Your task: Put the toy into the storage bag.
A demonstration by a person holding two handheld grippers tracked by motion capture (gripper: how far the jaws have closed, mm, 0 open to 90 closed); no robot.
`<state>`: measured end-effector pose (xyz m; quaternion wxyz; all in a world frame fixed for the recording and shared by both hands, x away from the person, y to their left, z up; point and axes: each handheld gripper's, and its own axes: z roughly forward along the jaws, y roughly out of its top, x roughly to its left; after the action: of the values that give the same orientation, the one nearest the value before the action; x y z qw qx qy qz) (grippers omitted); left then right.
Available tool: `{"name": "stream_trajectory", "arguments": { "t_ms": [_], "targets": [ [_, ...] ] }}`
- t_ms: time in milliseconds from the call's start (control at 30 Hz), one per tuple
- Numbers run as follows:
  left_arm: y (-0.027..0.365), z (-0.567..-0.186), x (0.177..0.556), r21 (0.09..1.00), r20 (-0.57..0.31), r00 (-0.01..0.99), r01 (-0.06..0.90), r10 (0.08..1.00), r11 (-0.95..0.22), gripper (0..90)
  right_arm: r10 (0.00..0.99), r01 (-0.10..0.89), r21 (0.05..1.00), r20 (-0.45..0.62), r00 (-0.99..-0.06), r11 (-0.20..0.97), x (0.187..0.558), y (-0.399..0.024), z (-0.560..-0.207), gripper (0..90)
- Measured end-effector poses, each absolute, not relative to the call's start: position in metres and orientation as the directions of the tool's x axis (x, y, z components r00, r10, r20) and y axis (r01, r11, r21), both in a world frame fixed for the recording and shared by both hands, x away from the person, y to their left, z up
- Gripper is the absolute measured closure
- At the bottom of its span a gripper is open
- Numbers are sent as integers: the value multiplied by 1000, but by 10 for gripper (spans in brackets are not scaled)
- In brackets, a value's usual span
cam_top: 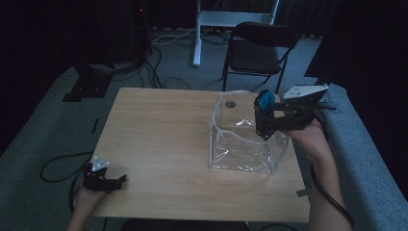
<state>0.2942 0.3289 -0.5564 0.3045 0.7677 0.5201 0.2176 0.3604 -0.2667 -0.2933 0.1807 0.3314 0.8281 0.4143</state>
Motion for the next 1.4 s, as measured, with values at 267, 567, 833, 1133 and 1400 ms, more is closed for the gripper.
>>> {"name": "stream_trajectory", "arguments": {
  "t_ms": [267,567,833,1133,1400],
  "targets": [
    [329,-557,294,696,18,365,664,931,-273,3,688,435,753,-34,-725,495,380,-260,-306,262],
    [329,-557,294,695,18,367,664,930,-276,3,666,475,673,-36,-745,567,396,-249,-324,261],
    [329,-557,294,694,19,374,662,927,-282,3,631,495,563,-62,-773,662,406,-237,-338,262],
    [329,-556,294,693,19,374,663,927,-282,3,599,489,504,-71,-798,712,409,-231,-348,262],
    [329,-556,294,693,19,376,663,926,-283,3,519,446,431,-63,-852,785,416,-223,-356,262]
  ]
}}
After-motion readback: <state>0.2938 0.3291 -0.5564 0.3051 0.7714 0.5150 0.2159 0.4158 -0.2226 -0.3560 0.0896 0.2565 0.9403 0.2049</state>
